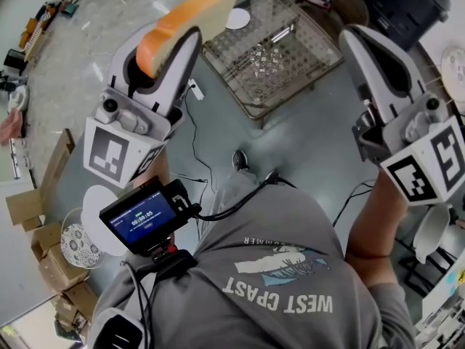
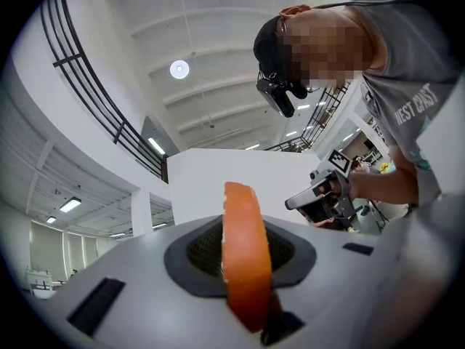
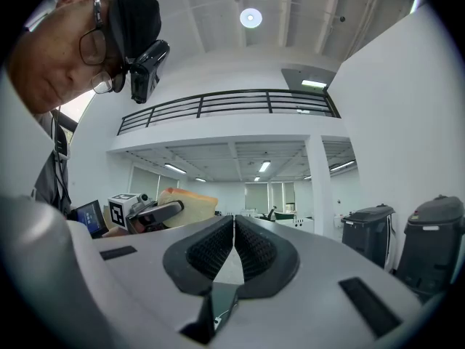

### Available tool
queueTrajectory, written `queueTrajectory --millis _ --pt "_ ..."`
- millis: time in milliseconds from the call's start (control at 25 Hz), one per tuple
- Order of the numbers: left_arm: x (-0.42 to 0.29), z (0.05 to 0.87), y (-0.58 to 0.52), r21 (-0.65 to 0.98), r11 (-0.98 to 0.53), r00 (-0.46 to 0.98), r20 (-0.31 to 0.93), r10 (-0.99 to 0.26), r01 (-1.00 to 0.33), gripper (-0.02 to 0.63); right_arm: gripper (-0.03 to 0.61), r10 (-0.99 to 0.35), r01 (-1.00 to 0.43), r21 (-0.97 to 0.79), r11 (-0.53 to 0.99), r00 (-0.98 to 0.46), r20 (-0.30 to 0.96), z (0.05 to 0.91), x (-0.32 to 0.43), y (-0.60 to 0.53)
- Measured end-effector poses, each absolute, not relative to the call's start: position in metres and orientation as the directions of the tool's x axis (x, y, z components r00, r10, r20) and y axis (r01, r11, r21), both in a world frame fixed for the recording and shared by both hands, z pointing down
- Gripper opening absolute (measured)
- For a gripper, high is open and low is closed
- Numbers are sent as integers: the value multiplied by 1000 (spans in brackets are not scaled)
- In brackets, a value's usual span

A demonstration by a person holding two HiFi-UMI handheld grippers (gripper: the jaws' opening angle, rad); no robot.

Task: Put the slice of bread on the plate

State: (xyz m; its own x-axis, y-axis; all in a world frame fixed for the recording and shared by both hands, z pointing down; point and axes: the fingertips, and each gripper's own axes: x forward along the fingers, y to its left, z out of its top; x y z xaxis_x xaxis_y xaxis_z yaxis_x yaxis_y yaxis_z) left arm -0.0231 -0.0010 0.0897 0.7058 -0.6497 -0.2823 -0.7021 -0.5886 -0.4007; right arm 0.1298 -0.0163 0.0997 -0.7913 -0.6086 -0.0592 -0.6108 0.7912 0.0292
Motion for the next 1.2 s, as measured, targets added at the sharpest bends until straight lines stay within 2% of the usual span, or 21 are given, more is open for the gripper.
queueTrajectory --millis 200,480,1200 --pt "-36 83 -32 -392 -613 724 -286 -628 -686 94 9 -633 -635 31 772 -772 -57 90 116 -43" --pt "-98 85 -73 -379 -634 738 -301 -604 -674 94 9 -655 -657 33 754 -754 -38 95 54 -80" --pt "-102 96 -70 -379 -683 781 -317 -538 -624 94 9 -709 -711 41 702 -703 -47 106 49 -65"
